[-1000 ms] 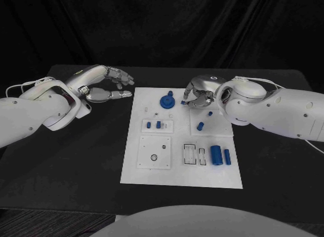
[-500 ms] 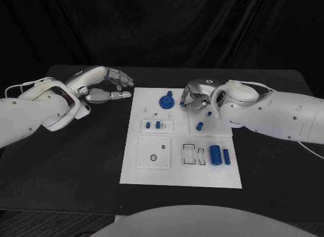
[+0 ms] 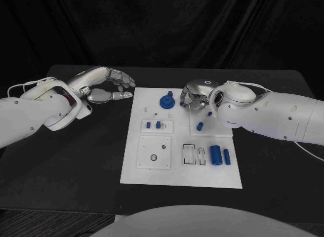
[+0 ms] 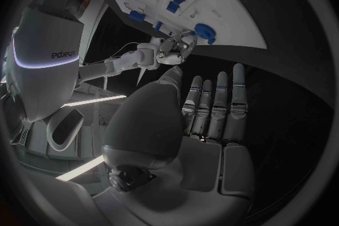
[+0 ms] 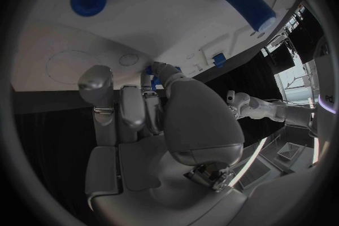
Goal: Assemble the parts on the task board
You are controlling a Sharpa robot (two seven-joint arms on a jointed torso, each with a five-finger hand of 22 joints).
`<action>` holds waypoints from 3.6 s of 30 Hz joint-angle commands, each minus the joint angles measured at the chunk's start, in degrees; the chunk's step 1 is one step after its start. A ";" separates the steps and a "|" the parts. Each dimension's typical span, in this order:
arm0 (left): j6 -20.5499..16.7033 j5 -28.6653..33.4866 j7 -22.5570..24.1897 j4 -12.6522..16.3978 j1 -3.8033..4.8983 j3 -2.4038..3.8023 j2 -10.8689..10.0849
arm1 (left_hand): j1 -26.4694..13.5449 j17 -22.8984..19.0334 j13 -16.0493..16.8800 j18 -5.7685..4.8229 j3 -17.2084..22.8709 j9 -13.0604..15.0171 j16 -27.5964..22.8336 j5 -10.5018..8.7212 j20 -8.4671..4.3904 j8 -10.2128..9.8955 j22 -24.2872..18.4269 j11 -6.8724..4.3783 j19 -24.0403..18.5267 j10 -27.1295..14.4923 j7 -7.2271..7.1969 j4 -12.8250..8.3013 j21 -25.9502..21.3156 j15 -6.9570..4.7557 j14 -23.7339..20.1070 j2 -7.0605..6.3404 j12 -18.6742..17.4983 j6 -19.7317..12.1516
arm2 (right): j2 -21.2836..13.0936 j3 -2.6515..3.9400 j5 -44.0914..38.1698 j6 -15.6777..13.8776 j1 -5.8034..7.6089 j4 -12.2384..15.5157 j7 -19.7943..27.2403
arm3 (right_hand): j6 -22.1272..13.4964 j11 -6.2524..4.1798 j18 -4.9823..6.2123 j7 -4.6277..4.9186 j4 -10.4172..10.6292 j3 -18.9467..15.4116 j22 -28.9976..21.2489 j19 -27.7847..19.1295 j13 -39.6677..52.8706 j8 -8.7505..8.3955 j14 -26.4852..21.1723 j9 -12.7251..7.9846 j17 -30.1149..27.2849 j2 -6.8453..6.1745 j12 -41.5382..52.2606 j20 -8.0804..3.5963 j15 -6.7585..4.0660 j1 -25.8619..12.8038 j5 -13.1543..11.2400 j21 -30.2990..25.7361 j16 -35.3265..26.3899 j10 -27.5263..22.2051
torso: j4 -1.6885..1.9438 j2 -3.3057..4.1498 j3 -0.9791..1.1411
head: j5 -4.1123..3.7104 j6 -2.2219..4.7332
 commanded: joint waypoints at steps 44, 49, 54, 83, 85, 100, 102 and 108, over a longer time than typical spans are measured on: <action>11.79 -6.87 -2.71 -3.68 -1.49 0.07 11.76 | 2.14 69.23 81.19 -8.41 16.57 -4.01 78.62 8.74 -9.88 0.08 34.98 -4.75 38.65 51.21 -2.47 -3.34 79.58 -9.89 43.08 -3.72 75.14 -4.64 | -4.01 -0.10 -8.03 -9.07 1.97 12.15 4.86 | 1.50 -1.16 -0.34 -0.79 -1.94 1.48 7.36 0.68 1.14 3.63 2.45 2.48 2.07 -0.44 0.49 -0.83 -1.04 -0.68 2.20 4.51 1.80 0.97 | -0.40 -0.12 -0.18 | 1.55 -0.01; 11.91 -6.89 -2.25 -3.71 -1.74 0.07 11.97 | 1.86 69.23 81.19 -8.91 16.95 -3.95 78.62 9.01 -9.96 0.24 35.63 -4.79 40.15 51.21 -2.41 -3.89 81.44 -9.98 43.08 -3.67 75.14 -3.86 | -3.95 -0.10 -8.04 -8.80 1.97 11.89 4.80 | 1.38 -1.16 -0.34 -0.78 -1.93 1.54 7.36 0.69 1.08 3.62 2.45 2.48 2.05 -0.41 0.44 -0.83 -1.04 -0.77 1.96 4.54 1.80 0.94 | -0.38 -0.12 -0.20 | 1.41 -0.01; 11.90 -6.90 -1.96 -3.82 -1.93 0.08 12.18 | 1.81 69.23 81.19 -8.95 17.05 -3.96 78.62 9.09 -9.98 0.21 35.68 -4.81 40.27 51.21 -2.43 -4.03 81.59 -9.99 43.08 -3.68 75.14 -3.78 | -3.92 -0.10 -8.04 -8.60 1.97 11.91 4.84 | 1.32 -1.15 -0.34 -0.78 -1.92 1.58 7.35 0.69 1.07 3.62 2.46 2.49 2.06 -0.40 0.44 -0.84 -1.04 -0.82 1.79 4.54 1.82 0.94 | -0.53 -0.14 -0.24 | 1.58 -0.01; 11.28 -6.90 -1.47 -4.21 -2.27 0.08 12.64 | 1.87 69.23 81.19 -8.72 17.60 -4.34 78.62 9.14 -10.02 -0.24 35.37 -4.93 39.54 51.21 -2.78 -4.75 80.86 -10.05 43.08 -3.75 75.14 -5.02 | -3.39 -0.10 -8.04 -7.13 1.94 12.11 5.21 | 1.12 -1.15 -0.32 -0.77 -2.01 1.77 7.31 0.66 0.97 3.65 2.44 2.53 2.01 -0.30 0.37 -0.84 -1.02 -0.88 1.13 4.45 1.81 0.88 | -0.41 -0.17 -0.22 | 1.35 -0.01; 11.30 -6.90 -1.47 -4.22 -2.29 0.08 12.68 | 1.90 69.23 81.19 -8.69 17.65 -4.36 78.62 9.13 -10.02 -0.23 35.34 -4.94 39.46 51.21 -2.82 -4.84 80.78 -10.06 43.08 -3.76 75.14 -5.07 | -3.35 -0.10 -8.04 -7.25 1.93 12.14 5.32 | 1.12 -1.15 -0.32 -0.77 -2.01 1.77 7.31 0.66 0.97 3.65 2.44 2.53 2.01 -0.30 0.37 -0.84 -1.02 -0.88 1.13 4.45 1.81 0.88 | -0.42 -0.18 -0.23 | 1.36 -0.01; 12.29 -6.90 -2.11 -4.72 -2.60 0.08 12.81 | 1.96 69.23 81.19 -8.66 17.79 -4.41 78.62 9.09 -10.04 -0.22 35.30 -4.97 39.37 51.21 -2.81 -5.03 80.70 -10.08 43.08 -3.77 75.14 -5.24 | -3.63 -0.10 -8.04 -8.12 1.93 13.17 5.95 | 1.13 -1.16 -0.33 -0.79 -2.13 1.88 7.32 0.67 1.03 3.71 2.43 2.57 1.97 -0.27 0.40 -0.84 -1.03 -0.77 1.00 4.53 1.79 0.91 | -0.49 -0.18 -0.23 | 1.42 -0.01; 12.40 -6.90 -2.21 -4.81 -2.66 0.08 12.83 | 1.98 69.23 81.19 -8.65 17.86 -4.43 78.62 9.09 -10.04 -0.22 35.28 -4.97 39.32 51.21 -2.77 -5.09 80.66 -10.08 43.08 -3.73 75.14 -5.31 | -3.69 -0.10 -8.04 -8.08 1.93 13.31 5.99 | 1.13 -1.16 -0.33 -0.79 -2.13 1.88 7.32 0.67 1.03 3.71 2.43 2.57 1.97 -0.27 0.40 -0.84 -1.03 -0.77 1.00 4.53 1.79 0.91 | -0.50 -0.19 -0.23 | 1.42 -0.01; 12.79 -6.90 -2.64 -5.00 -2.83 0.08 12.84 | 1.96 69.23 81.19 -8.60 17.98 -4.50 78.62 9.09 -10.05 -0.24 35.22 -4.94 39.17 51.21 -2.65 -5.22 80.52 -10.08 43.08 -3.68 75.14 -5.56 | -3.93 -0.10 -8.04 -7.80 1.93 13.91 6.11 | 1.13 -1.17 -0.31 -0.79 -2.18 1.92 7.29 0.64 0.94 3.73 2.40 2.58 1.87 -0.26 0.34 -0.84 -1.03 -0.73 0.97 4.39 1.70 0.86 | -0.50 -0.16 -0.22 | 1.43 -0.01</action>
